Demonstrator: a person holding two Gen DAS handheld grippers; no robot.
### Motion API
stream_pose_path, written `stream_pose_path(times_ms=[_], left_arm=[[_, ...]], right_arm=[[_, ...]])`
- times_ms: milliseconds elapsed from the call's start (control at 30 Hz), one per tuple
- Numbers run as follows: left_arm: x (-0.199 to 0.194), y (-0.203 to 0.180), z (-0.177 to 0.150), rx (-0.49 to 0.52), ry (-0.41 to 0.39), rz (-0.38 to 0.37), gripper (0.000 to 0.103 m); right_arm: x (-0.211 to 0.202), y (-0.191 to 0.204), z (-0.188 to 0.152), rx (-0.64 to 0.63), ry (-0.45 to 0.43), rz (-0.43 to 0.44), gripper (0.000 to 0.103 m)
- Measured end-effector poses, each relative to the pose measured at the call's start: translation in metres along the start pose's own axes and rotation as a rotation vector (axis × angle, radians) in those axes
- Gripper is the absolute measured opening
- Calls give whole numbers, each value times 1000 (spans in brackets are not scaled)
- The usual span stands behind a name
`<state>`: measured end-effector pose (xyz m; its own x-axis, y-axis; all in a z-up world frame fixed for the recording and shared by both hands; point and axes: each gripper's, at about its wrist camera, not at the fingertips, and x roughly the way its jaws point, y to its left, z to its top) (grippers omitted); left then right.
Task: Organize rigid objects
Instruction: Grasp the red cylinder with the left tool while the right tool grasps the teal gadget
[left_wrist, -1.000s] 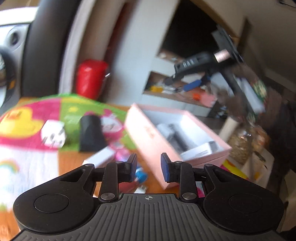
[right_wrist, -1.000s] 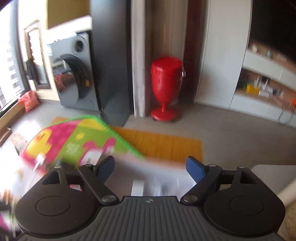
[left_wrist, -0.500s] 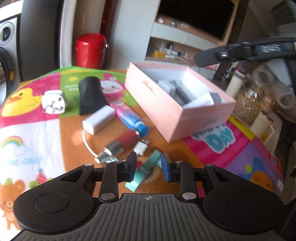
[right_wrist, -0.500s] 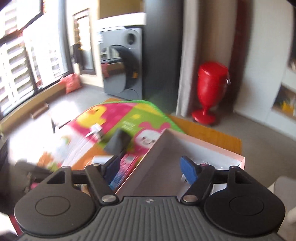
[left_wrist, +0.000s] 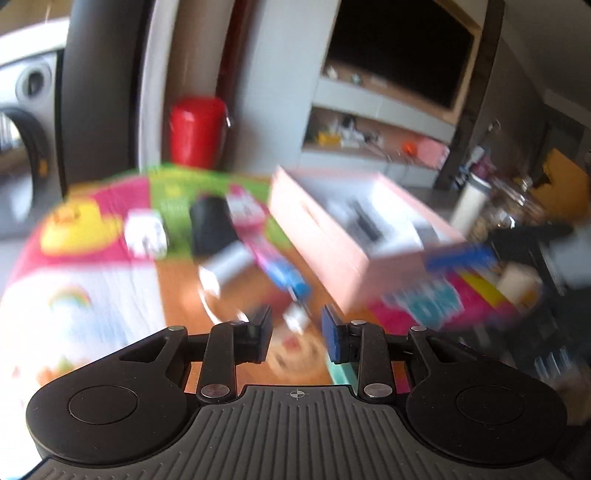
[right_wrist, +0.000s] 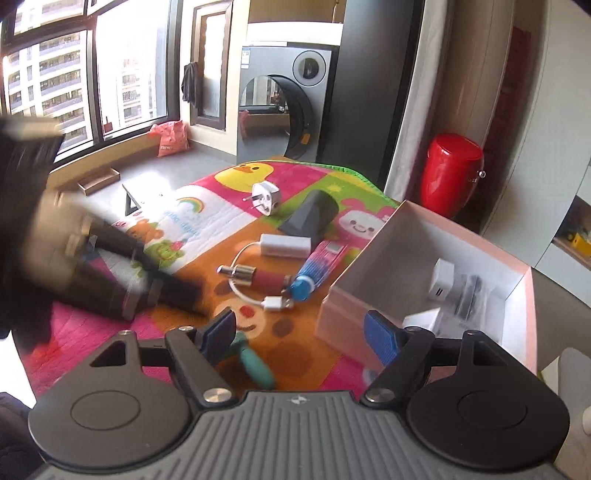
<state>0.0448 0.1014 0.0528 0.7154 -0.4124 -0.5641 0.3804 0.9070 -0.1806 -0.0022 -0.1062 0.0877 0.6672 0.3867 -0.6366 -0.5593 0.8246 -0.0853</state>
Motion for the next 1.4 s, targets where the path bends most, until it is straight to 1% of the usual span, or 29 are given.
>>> stream_pose_path(times_ms=[100,167,200,233,300,333,367,433,500,600,667,733,800,833,933,1000,1100,1167,1233,1267,1400], left_arm=[[32,0,13,84,55,44,32],[57,0,14,140,113,61,32],[68,0,13,150,146,62,33],[75,2,10,153,167,56,39],[78,4,5,151,132,54,37],[78,6,4,143,142,65,30],[75,8,2,126,134,78,24],[64,12,-5,73,124,86,24],[46,14,-16,44,111,66,24],[12,11,-36,24,91,94,24],[-9,10,-48,-3,76,116,24],[-28,10,-60,-43,68,109,24],[-39,7,-70,-79,84,98,24],[-38,6,-75,-95,104,97,24],[-41,-3,-81,-104,84,130,25],[-38,-7,-79,-108,88,138,24],[-35,-7,-80,-152,93,76,25],[-31,-6,-81,-190,86,35,25],[-27,-11,-82,-197,74,35,25],[-26,-14,-83,-186,69,43,25],[-23,-29,-85,-126,62,92,25]], right_arm=[[0,6,-7,15,15,9,77],[-5,10,-14,19,14,3,77],[-8,11,-18,23,13,3,77],[-11,11,-22,32,15,5,77],[-15,10,-31,55,26,11,77],[-15,9,-35,66,35,13,77],[-15,8,-39,75,45,16,77],[-15,7,-42,89,62,24,77],[-15,7,-44,102,67,37,77],[-11,12,-41,103,55,57,78],[-5,20,-37,77,49,64,81],[4,30,-32,39,46,58,81],[15,42,-27,-2,37,38,81],[20,48,-25,-20,27,27,81],[35,62,-19,-64,17,-3,81],[42,65,-18,-79,30,-42,81],[41,57,-26,-90,60,-114,81],[34,48,-37,-102,75,-189,81],[29,38,-47,-105,100,-279,81],[24,33,-51,-99,95,-291,81],[0,17,-52,16,49,-169,81]])
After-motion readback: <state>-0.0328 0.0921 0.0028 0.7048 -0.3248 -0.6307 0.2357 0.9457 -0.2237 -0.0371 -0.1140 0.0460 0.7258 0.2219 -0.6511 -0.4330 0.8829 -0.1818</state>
